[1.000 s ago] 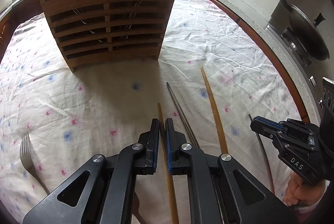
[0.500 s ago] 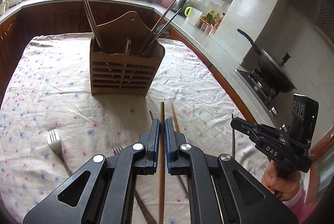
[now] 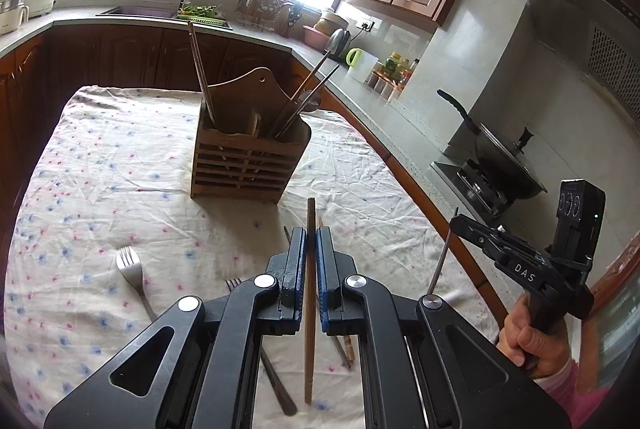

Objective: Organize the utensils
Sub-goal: 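Lift both chopsticks and carry them up over the wooden holder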

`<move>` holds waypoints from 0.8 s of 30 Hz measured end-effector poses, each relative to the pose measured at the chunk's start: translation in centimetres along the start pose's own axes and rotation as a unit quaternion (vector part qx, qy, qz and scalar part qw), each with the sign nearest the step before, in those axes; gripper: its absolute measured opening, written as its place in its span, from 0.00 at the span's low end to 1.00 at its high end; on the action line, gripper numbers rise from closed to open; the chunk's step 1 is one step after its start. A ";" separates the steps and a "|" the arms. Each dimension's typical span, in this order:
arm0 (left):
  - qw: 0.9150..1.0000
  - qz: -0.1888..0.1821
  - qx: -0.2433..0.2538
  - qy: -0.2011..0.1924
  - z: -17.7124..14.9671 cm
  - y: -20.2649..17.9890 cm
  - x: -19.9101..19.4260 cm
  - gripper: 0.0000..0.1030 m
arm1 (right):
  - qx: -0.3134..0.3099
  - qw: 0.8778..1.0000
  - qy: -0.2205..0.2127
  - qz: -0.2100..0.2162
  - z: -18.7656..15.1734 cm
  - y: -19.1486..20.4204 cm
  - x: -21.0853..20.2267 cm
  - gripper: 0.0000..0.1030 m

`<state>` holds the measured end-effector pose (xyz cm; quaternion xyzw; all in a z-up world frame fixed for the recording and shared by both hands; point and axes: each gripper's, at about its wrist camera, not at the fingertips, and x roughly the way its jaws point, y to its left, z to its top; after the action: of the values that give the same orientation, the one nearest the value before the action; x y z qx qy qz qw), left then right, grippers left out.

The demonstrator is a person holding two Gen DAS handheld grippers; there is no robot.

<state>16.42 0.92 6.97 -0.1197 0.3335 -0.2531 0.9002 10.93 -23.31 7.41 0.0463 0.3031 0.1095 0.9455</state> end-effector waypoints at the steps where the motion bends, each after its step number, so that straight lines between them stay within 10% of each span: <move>1: 1.000 0.000 0.000 -0.003 0.0 0.0 -0.2 0.04 | -0.001 1.000 -0.002 0.000 0.1 0.1 -0.2 0.04; 24: 0.998 0.018 0.012 -0.059 4.2 0.4 -2.5 0.04 | -0.022 0.998 -0.048 0.020 4.7 1.6 -0.2 0.04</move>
<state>17.75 2.79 11.28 -0.1175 0.2788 -0.2332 0.9242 13.23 -21.92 11.63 0.0369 0.2535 0.1329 0.9574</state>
